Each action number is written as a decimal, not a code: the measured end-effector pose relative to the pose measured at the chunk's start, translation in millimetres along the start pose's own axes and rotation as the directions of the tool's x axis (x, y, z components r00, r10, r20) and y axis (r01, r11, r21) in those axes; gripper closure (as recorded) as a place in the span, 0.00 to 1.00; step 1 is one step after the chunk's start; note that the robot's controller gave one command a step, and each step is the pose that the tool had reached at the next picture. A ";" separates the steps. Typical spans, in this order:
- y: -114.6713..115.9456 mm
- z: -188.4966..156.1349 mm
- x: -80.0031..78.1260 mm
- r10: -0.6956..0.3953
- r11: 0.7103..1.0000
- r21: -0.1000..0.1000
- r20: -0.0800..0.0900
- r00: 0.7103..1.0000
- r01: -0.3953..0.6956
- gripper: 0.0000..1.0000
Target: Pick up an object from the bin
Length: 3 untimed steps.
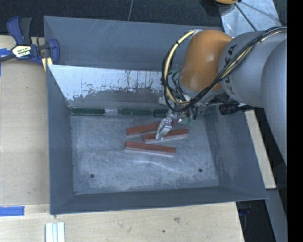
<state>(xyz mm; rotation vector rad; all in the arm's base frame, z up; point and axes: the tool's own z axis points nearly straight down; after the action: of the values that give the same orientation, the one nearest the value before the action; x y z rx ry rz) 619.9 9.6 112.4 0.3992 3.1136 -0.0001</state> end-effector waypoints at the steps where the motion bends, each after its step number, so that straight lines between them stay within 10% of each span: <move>1: 16.8 -21.2 4.0 -0.065 0.998 -0.002 0.005 0.998 0.065 0.00; 2: 20.3 16.8 4.6 0.099 0.995 -0.003 0.006 0.995 -0.098 0.00; 3: 30.8 34.0 6.0 0.085 0.996 -0.009 0.019 0.996 -0.085 1.00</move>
Offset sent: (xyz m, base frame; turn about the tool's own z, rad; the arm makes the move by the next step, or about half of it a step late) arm -0.0023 0.0246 -0.0424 0.1855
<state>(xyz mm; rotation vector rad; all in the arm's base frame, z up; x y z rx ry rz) 621.9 41.0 78.4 0.5273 3.0744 0.0083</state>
